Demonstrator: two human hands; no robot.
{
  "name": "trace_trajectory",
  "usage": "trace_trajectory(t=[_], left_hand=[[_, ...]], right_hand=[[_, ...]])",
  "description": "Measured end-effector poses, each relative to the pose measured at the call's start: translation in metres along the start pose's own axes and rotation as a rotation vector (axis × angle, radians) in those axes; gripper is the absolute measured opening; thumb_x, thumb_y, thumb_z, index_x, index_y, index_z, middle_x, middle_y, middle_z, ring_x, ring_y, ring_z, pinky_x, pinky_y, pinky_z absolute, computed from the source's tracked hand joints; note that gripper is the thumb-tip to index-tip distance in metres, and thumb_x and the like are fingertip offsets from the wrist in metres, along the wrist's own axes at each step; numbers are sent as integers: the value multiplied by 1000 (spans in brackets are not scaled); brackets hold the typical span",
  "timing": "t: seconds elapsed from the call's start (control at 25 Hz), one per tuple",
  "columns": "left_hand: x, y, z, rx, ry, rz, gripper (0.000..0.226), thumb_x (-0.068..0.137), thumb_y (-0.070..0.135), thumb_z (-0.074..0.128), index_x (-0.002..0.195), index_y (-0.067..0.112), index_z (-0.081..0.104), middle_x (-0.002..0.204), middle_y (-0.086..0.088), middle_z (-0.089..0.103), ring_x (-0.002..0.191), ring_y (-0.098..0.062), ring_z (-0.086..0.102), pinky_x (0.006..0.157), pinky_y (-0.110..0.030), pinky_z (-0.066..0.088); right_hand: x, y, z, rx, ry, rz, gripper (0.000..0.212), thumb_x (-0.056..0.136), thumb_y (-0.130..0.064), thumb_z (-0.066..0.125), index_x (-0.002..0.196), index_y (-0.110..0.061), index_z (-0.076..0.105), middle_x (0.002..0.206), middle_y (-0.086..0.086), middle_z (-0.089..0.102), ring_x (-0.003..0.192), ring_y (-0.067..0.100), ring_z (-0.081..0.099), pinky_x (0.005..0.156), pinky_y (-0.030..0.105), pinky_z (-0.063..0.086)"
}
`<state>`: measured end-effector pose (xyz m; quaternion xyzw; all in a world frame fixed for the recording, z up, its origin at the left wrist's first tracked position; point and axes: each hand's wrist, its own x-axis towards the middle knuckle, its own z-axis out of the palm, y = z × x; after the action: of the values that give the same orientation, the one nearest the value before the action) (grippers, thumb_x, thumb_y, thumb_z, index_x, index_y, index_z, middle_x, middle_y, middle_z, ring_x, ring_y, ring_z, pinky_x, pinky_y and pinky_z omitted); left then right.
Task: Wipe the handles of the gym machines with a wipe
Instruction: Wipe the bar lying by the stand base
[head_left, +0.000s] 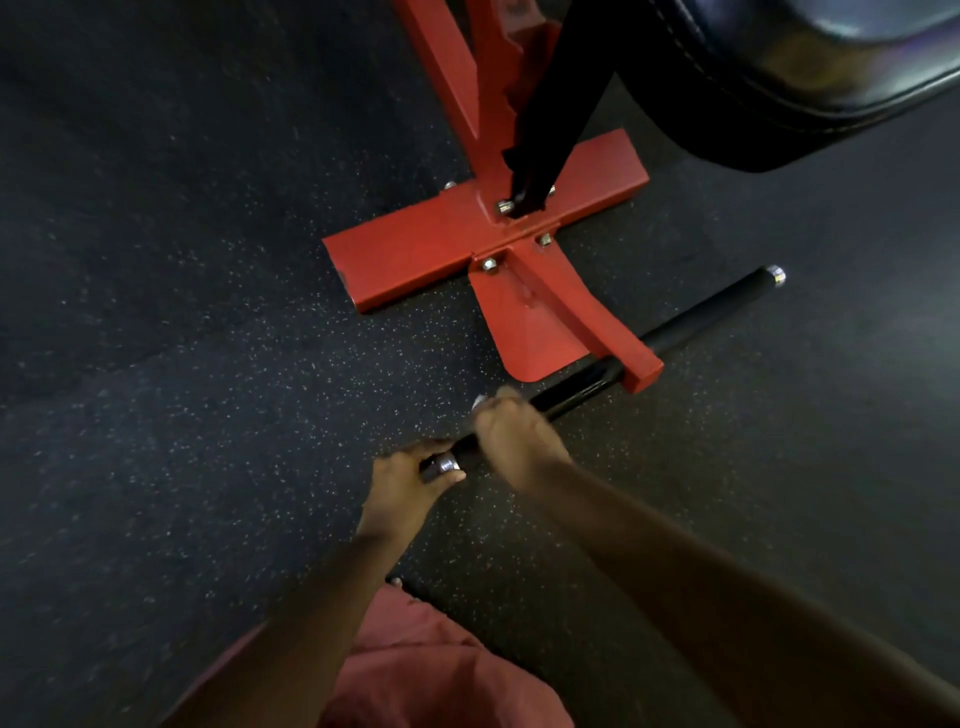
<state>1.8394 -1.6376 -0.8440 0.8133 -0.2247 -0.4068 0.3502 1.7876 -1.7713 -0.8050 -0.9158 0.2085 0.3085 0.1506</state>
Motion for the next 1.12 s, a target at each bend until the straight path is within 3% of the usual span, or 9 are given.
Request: trace_trajectory(t=[0.08,0.2,0.36,0.44,0.52,0.68,0.8,0.92,1.12], left_hand=[[1,-1,0,-12,-6,-19,44,77,12,73,119,12,62,117,-1,65,96,0,53,84,-3,34],[1,-2,0,-19,9,7,43,75,12,74,117,9,64,115,-3,66,95,-1,55,83,0,33],[2,-5,1,-7,-5,-8,44,76,17,73,118,13,63,117,-1,65,105,-6,56,95,-12,37],[2,-4,1,-2,-13,-7,44,77,17,73,119,12,62,118,-1,65,102,-2,54,92,-6,32],[3,-3,1,8,-23,-10,46,77,17,72,121,12,60,120,-1,64,100,2,50,89,-3,29],[2,-5,1,10,-32,-20,46,78,16,72,122,12,59,120,-2,64,100,0,52,89,-7,33],[2,-5,2,1,-20,-12,45,77,13,72,120,11,61,117,-2,65,97,0,52,84,-3,32],[4,-8,1,-20,-18,-14,44,75,12,75,117,9,63,114,-4,67,95,-3,57,84,-6,38],[6,-7,-3,-34,-10,-22,39,73,7,75,111,6,66,106,-8,70,87,-6,60,69,3,39]], right_hand=[[14,40,-15,-9,64,103,27,91,-1,48,117,0,53,112,18,58,95,20,58,86,25,52],[19,86,-37,-3,62,251,29,95,-4,41,119,-5,56,116,16,59,104,24,58,92,31,50],[13,81,-34,26,86,387,31,98,-4,32,126,-1,45,127,20,49,125,29,42,101,33,41],[13,67,-32,50,116,420,31,97,-2,33,126,2,43,128,20,49,126,30,40,103,32,37],[12,50,-30,99,91,401,30,96,-3,34,123,2,46,126,17,51,120,26,45,100,29,38],[-3,0,-12,206,-88,148,29,96,-1,31,121,5,46,113,19,49,97,20,44,92,26,40],[-10,10,-4,323,106,136,30,96,-7,37,120,-1,54,111,20,53,94,24,53,84,21,43],[-2,52,10,410,398,448,25,93,-5,38,105,-1,60,108,17,60,92,24,53,69,13,36],[-10,0,33,456,446,468,32,95,-5,38,123,-7,54,128,11,51,114,24,45,90,29,41]])
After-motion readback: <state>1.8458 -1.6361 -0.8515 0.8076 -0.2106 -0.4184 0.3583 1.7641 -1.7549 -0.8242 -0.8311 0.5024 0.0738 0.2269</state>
